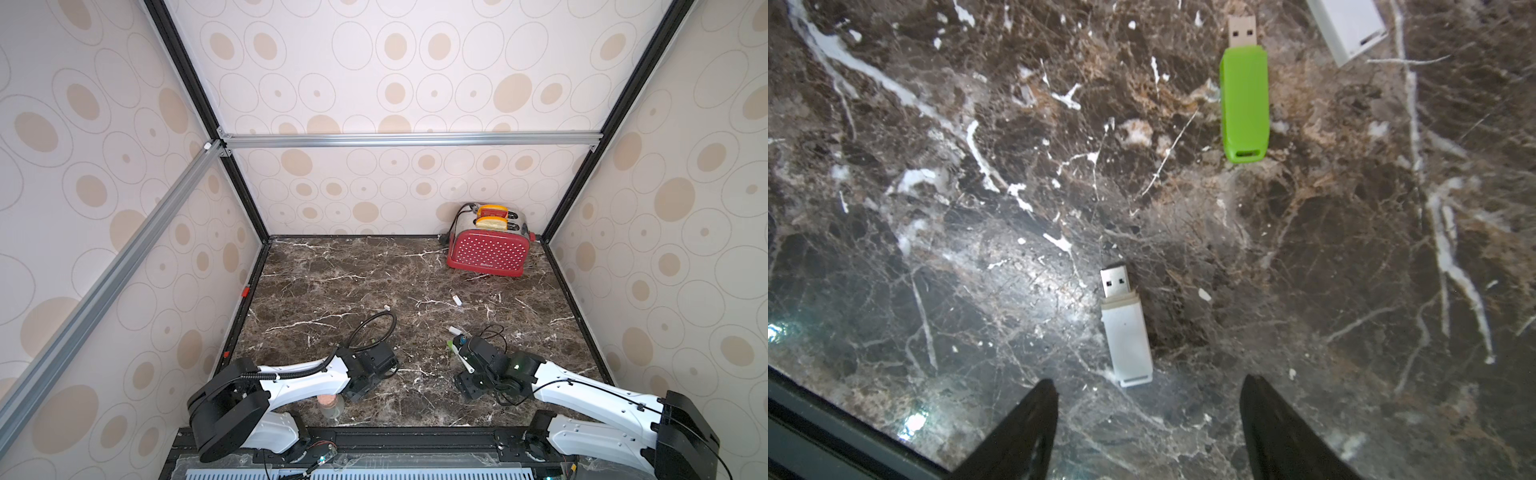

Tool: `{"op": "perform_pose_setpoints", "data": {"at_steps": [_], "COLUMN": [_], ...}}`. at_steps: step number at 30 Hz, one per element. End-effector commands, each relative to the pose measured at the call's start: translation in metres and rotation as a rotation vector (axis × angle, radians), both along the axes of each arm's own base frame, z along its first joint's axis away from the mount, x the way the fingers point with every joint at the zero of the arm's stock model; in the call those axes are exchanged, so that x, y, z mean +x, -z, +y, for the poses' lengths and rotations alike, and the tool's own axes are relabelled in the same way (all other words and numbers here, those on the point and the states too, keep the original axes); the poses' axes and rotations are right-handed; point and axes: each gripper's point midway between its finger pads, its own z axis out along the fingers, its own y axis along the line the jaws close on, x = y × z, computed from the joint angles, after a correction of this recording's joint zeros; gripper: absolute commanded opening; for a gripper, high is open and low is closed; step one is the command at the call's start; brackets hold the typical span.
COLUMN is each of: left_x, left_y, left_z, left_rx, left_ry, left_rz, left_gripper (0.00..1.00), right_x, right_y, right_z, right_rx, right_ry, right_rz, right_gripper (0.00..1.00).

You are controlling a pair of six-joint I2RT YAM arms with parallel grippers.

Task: Close the usb drive cover
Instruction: Pick up the cover from the center of the board.

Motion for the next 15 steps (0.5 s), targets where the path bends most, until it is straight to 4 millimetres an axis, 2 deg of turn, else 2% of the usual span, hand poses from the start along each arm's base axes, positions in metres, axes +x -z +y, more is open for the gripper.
{"op": "perform_pose_setpoints", "data": {"at_steps": [1,7,15], "left_x": [-0.0038,-0.0034,-0.0022], "left_y": [0.0028,0.0018,-0.0002], "left_z": [0.0098,0.0096,0.0086], "left_rx": [0.031,0.030,0.038], "left_ry": [-0.003,0.003,0.029], "left_rz": [0.016,0.013,0.008], "left_gripper": [0.19,0.16,0.01], "right_x": [-0.0019,-0.0015,-0.0018], "right_y": [0.0007,0.0001,0.0009], "right_z": [0.0014,0.0016,0.0011], "right_rx": [-0.003,-0.004,-0.007], "right_ry": [-0.015,-0.015,-0.014], "right_rz": [0.002,0.000,0.002], "right_gripper": [0.74,0.74,0.74]}}
